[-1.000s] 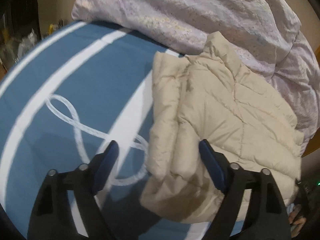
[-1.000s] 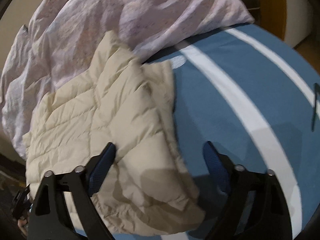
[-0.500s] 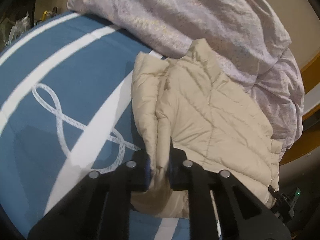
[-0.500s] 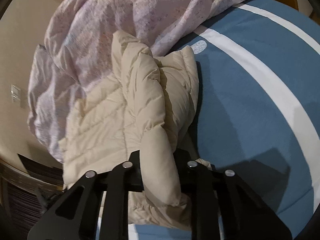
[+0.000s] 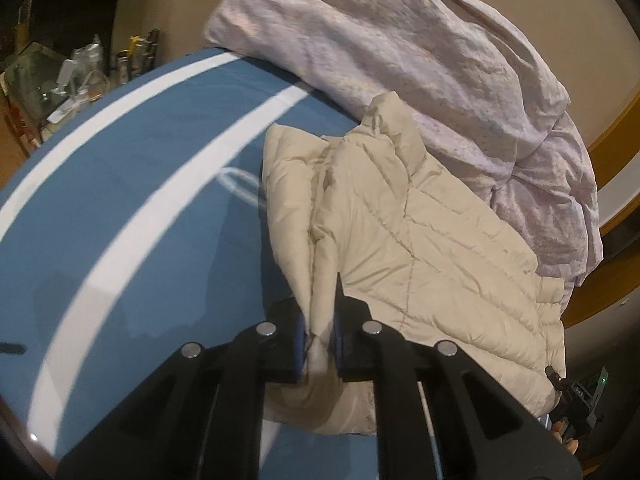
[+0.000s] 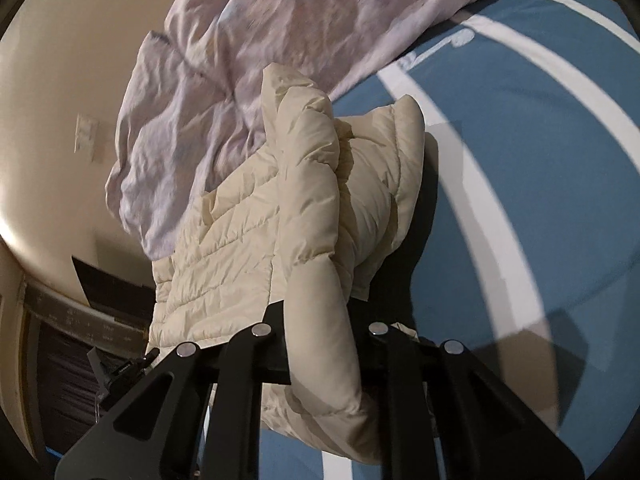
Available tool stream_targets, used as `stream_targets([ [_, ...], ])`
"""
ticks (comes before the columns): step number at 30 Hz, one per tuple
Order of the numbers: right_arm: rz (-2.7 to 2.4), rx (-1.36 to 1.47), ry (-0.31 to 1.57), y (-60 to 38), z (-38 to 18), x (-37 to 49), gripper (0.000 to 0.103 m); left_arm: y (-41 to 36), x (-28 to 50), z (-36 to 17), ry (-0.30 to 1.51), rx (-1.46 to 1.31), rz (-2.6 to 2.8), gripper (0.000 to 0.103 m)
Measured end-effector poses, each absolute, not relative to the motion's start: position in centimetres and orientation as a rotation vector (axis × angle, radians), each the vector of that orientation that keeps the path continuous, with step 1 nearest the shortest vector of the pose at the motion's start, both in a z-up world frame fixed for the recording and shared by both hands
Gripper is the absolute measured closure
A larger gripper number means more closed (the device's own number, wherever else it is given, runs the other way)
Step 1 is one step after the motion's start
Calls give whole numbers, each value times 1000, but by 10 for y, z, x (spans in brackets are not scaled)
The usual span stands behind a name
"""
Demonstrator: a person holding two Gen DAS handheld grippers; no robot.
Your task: Fold large clothes
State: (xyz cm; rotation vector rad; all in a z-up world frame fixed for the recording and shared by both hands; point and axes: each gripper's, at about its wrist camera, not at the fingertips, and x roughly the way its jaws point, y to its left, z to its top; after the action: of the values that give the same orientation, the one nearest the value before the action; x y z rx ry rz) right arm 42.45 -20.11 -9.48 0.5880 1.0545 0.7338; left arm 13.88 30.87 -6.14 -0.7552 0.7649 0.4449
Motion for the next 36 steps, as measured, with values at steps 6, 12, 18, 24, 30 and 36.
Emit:
stream_targets([
  [6, 735, 597, 1072, -203, -104, 401, 88, 306, 102, -64, 773, -743, 448, 92],
  [12, 692, 487, 1049, -200, -98, 386, 84, 303, 91, -70, 790, -744, 460, 88],
  [18, 507, 183, 869, -187, -59, 367, 39, 305, 94, -75, 825, -756, 515, 55],
  [24, 517, 117, 742, -171, -20, 356, 34, 305, 104, -77, 841, -748, 522, 36],
  [30, 639, 44, 750, -117, -19, 346, 34, 304, 112, -81, 834, -761, 530, 32],
  [36, 708, -9, 775, -78, -35, 335, 35, 307, 116, -88, 824, -785, 533, 31],
])
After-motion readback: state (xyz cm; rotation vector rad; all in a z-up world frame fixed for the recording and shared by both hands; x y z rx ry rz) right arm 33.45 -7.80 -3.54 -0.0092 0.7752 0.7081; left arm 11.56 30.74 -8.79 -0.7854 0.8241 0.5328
